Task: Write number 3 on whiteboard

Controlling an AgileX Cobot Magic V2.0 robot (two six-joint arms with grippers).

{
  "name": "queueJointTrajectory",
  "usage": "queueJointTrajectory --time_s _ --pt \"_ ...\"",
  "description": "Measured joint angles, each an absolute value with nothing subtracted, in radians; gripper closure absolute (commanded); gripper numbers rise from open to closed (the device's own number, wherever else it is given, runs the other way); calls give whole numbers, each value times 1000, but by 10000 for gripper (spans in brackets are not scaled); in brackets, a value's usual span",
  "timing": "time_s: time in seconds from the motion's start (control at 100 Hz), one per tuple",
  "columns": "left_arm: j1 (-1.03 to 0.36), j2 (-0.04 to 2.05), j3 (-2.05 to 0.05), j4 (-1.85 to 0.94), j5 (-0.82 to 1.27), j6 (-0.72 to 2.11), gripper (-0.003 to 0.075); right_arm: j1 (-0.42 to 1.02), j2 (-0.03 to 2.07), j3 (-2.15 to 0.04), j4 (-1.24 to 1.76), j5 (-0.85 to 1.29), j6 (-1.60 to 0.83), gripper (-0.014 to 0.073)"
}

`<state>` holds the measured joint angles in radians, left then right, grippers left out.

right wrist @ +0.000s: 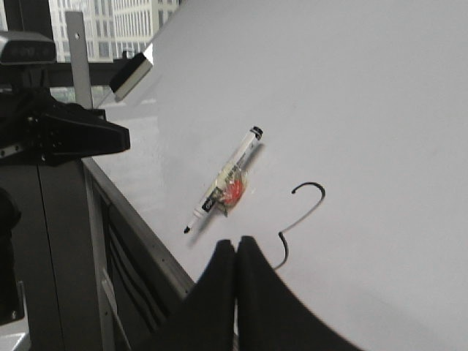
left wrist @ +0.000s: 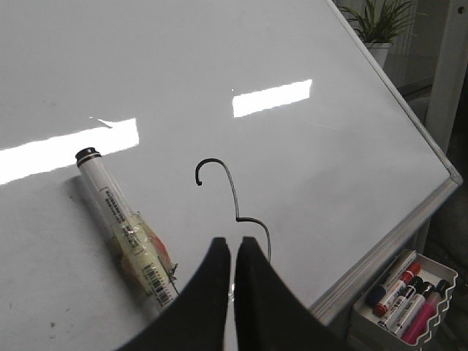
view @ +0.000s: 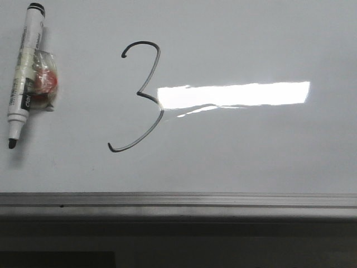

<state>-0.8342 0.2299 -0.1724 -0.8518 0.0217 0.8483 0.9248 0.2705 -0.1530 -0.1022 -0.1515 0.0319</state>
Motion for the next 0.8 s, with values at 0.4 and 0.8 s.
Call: queueJointTrajectory --time_s 0.4,0.8 --pt "-834 230 -172 -852 22 848 741 925 236 -115 -104 -234 32 658" --pt "-834 230 -172 -852 22 848 741 925 236 -115 -104 -234 29 658"
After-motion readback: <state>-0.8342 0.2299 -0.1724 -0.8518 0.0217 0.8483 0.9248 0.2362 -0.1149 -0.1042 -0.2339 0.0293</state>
